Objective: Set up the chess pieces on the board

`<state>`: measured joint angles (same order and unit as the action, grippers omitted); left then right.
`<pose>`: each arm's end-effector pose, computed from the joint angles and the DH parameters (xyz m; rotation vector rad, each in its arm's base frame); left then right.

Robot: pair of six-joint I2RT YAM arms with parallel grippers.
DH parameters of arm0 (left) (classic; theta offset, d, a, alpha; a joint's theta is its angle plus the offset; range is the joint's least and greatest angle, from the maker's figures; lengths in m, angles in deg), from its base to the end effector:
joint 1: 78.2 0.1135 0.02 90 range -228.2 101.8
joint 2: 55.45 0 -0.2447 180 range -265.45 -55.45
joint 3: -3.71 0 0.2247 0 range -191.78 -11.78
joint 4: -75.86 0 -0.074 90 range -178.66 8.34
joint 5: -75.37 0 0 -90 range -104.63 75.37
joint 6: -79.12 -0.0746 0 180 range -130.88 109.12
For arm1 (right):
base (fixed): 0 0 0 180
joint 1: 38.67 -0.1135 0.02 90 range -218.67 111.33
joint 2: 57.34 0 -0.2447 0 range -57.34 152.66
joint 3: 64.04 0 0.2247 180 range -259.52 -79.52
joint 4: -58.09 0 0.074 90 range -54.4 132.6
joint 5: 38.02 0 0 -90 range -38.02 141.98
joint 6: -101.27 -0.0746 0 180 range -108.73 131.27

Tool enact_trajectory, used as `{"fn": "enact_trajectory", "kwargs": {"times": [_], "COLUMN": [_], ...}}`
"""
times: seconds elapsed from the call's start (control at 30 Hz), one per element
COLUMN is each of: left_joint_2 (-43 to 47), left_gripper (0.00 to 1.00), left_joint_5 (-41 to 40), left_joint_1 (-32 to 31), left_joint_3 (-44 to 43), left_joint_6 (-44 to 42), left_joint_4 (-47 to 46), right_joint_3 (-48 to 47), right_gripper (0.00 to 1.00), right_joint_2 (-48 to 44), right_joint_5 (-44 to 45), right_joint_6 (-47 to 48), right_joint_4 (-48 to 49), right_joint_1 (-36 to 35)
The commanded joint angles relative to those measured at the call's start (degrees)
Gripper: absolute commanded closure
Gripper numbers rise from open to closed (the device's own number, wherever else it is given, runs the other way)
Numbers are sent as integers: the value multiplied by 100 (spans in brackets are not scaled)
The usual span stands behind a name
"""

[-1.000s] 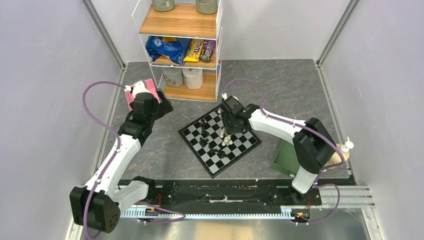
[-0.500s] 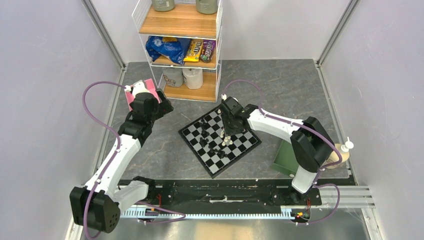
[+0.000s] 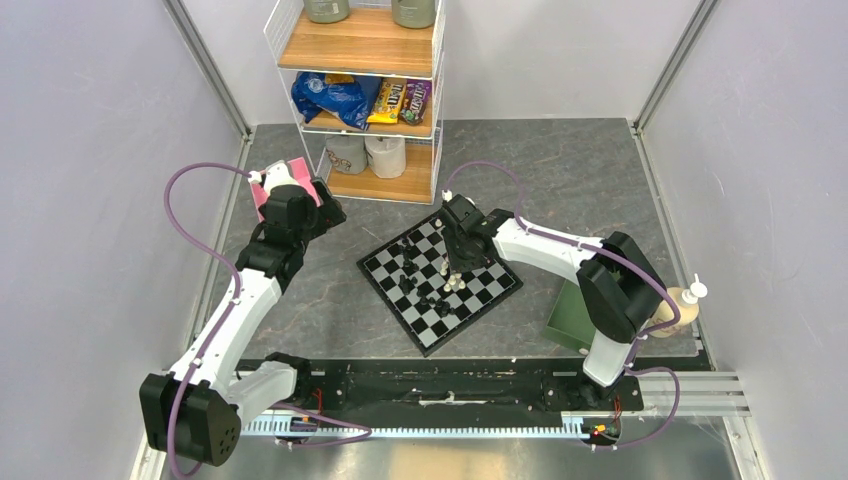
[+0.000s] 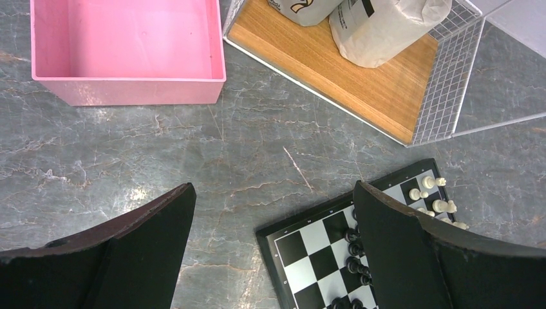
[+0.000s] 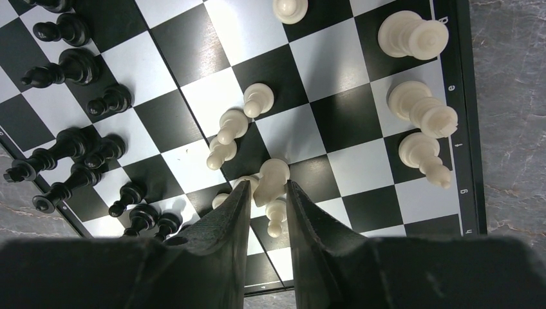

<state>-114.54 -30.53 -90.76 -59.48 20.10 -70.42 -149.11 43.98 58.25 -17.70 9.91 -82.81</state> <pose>0.2437 -0.0334 0.2675 -0.4959 2.0107 -0.1777 0.2552 0.2363 0.1569 -0.3241 2.6893 0.2469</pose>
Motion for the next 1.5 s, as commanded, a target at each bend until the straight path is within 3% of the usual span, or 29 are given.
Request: {"fn": "enact_trajectory", "kwargs": {"times": [0.0, 0.3, 0.7, 1.0, 1.23, 1.47], "left_joint_2": [53, 84, 51, 153, 69, 97], "left_gripper": [1, 1, 1, 1, 1, 1], "left_joint_5": [47, 34, 96, 27, 149, 109], "left_joint_1": [34, 43, 52, 58, 60, 63], "left_joint_3": [11, 15, 33, 49, 24, -9], "left_joint_6": [-83, -92, -59, -78, -57, -68], "left_joint_4": [-185, -172, -198, -159, -216, -182], "right_joint_3": [-187, -214, -135, 918, 1184, 1035], "right_gripper": [69, 79, 80, 80, 80, 81], "right_joint_2": [39, -78, -892, -1847, -1553, -1246], "right_joint_5": [23, 118, 647, 750, 304, 454], "right_joint_6": [-74, -41, -37, -164, -100, 31], "right_joint_4": [-55, -119, -308, -489, -36, 110], "right_joint_1": [-33, -33, -24, 415, 965, 1002]}}
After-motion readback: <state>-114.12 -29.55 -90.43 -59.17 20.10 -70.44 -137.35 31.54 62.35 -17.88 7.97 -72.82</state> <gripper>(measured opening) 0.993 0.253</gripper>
